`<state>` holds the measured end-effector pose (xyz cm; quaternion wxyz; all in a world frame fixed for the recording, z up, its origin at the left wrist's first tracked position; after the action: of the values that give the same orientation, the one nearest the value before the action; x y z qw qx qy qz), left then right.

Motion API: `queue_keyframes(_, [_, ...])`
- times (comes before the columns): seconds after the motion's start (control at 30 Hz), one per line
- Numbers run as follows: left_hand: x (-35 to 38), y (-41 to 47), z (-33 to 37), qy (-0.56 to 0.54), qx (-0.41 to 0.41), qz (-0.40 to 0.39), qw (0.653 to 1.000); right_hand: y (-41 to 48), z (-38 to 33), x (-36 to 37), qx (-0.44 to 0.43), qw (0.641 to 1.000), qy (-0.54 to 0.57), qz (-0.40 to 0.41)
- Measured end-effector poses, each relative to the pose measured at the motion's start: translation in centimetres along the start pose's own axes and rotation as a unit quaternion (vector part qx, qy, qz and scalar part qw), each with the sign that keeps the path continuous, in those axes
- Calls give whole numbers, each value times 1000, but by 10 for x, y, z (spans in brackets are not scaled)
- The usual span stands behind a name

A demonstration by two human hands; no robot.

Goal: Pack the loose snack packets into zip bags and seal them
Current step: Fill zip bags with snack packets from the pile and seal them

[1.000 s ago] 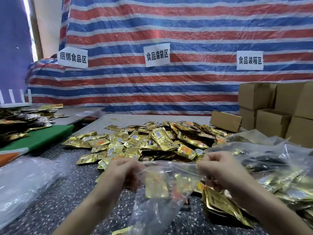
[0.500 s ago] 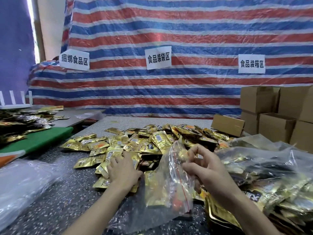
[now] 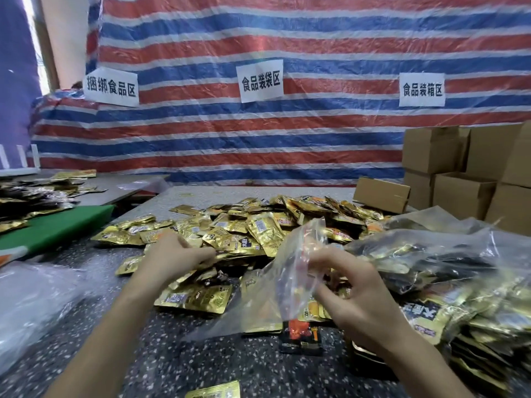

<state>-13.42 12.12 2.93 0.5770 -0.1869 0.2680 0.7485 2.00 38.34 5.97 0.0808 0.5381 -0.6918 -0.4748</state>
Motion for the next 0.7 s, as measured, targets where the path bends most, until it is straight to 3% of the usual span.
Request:
queue_keyframes(0.1, [-23, -1, 11, -30, 28, 33, 999, 1, -3, -9, -18, 993, -89, 79])
queue_keyframes(0.2, [-40, -15, 33, -80, 107, 70, 989, 1, -15, -18, -82, 968, -181, 156])
queue_keyframes(0.37, [-45, -54, 77, -266, 215, -48, 938, 1, -15, -4, -113, 972, -187, 90])
queue_keyframes(0.57, [-40, -118, 123, -197, 387, -139, 890, -2, -3, 10, -74, 982, -175, 11])
queue_keyframes(0.7, [-34, -141, 137, -32, 476, -103, 873, -3, -3, 11, -66, 983, -170, 14])
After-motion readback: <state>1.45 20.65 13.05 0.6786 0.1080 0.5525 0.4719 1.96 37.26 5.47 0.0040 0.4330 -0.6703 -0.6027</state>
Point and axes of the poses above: each hand's wrist, its own y-axis towards the middle knuckle, its own x-axis out of the palm, z = x × y, the point moved 8 cm from there along y, towards the middle knuckle, and after that the axes turned 6 degrees about z, right-handed, at the moved point
